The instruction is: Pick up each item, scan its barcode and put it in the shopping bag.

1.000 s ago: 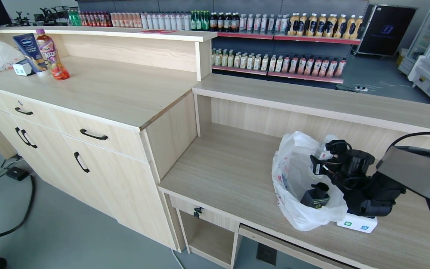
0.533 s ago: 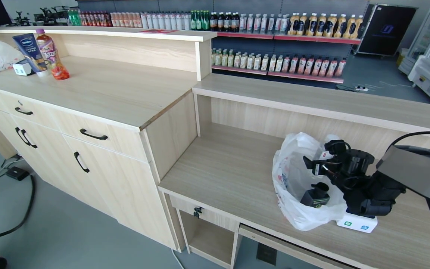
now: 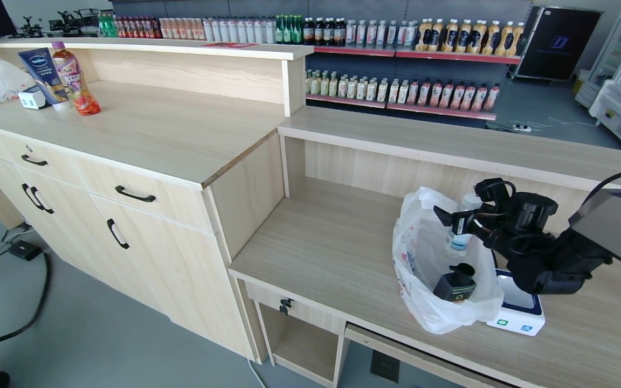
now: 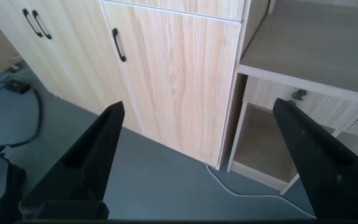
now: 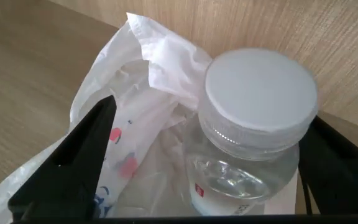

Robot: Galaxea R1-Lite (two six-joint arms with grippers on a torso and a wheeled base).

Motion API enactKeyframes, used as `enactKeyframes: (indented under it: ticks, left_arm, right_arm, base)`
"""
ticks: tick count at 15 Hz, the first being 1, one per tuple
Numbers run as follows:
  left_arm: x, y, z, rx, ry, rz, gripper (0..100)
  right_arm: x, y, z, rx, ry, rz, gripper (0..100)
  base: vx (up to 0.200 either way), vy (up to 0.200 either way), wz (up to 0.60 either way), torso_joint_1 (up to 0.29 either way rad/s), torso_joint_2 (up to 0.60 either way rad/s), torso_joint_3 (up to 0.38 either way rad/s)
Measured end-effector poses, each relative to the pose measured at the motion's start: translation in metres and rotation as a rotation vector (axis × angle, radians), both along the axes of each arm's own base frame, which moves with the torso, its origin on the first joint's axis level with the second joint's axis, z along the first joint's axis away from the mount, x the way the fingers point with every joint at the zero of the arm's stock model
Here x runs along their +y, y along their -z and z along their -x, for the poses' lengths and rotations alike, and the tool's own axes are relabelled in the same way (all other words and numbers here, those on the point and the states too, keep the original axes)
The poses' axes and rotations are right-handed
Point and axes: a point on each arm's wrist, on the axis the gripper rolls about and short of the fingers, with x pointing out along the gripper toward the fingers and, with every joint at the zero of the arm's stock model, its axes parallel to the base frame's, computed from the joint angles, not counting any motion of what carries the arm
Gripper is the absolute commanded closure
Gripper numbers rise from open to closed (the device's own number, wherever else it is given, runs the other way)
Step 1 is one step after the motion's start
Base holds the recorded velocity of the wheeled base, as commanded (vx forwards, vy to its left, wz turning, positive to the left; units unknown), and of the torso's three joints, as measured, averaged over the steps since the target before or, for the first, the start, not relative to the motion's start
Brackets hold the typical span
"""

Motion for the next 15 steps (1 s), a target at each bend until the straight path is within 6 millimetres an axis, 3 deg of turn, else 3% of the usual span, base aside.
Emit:
enactKeyframes:
  ticks: [10,12,15]
  left_arm:
    - [0.000,0.000,0.000,0.000,0.000,0.000,0]
    - [0.000,0.000,0.000,0.000,0.000,0.000,0]
    - [0.000,0.000,0.000,0.000,0.000,0.000,0]
  right_arm:
    - [0.001,-0.059,0.024,-0.064,-0.038,0.055,0]
    - [0.004,-0.079,0.044,-0.055,-0.046,0.086,0]
    - [0.007,-0.112,0.093,-0.060,-0.054,0.137,0]
  base:
    - [0.000,0.000,0.00,0.000,0.00,0.000]
    - [0.000,0.000,0.00,0.000,0.00,0.000]
    - [0.000,0.000,0.00,0.000,0.00,0.000]
